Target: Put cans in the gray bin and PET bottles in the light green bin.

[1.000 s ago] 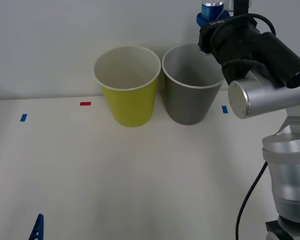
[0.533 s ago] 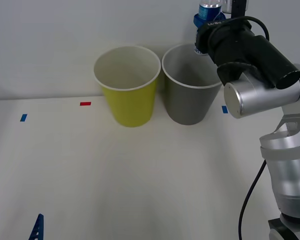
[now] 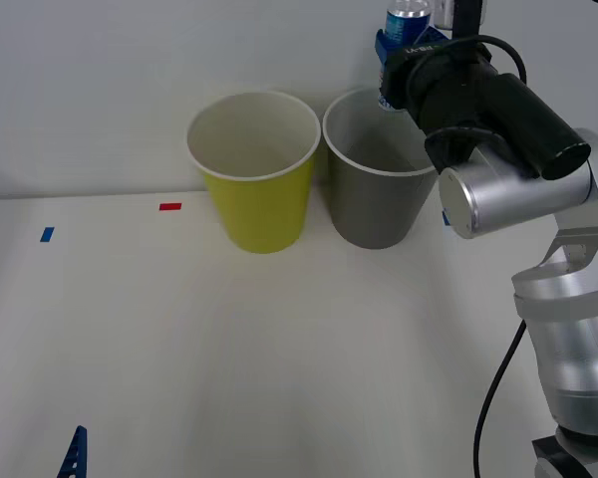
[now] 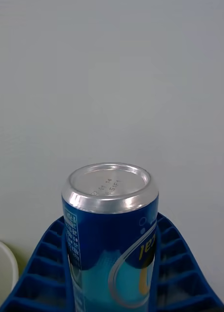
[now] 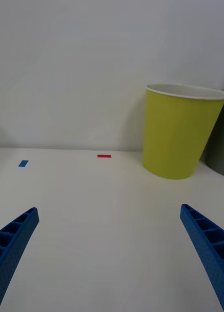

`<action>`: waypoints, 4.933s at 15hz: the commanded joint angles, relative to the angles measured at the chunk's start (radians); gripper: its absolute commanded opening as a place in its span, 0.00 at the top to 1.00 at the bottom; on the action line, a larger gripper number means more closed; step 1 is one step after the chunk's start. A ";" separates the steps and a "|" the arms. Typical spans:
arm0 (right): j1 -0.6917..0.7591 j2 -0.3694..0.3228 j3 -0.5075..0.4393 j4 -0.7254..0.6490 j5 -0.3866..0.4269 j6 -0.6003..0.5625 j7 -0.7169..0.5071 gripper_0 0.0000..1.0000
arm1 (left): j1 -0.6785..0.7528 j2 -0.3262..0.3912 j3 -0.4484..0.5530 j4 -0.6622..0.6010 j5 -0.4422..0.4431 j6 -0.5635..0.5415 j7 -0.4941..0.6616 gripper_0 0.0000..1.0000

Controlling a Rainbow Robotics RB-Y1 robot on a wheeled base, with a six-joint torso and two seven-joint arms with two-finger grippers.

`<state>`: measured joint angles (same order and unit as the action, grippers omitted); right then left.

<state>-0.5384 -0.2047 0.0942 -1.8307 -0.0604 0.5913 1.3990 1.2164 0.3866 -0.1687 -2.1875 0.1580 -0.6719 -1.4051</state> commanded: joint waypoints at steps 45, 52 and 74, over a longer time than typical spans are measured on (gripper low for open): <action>1.140 -0.058 -0.021 -0.447 0.065 -0.774 0.008 0.00 | 0.000 0.000 0.000 0.000 0.000 0.000 0.000 0.00; 1.210 -0.104 -0.036 -0.435 0.068 -0.818 -0.028 0.00 | 0.000 0.000 0.000 0.000 0.000 0.000 0.000 0.00; 1.578 -0.107 0.094 -0.263 0.014 -1.209 -0.041 0.00 | 0.000 0.000 0.000 0.000 0.000 0.000 0.000 0.00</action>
<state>1.0398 -0.3111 0.1880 -2.0939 -0.0466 -0.6184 1.3571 1.2164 0.3866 -0.1687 -2.1875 0.1580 -0.6719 -1.4051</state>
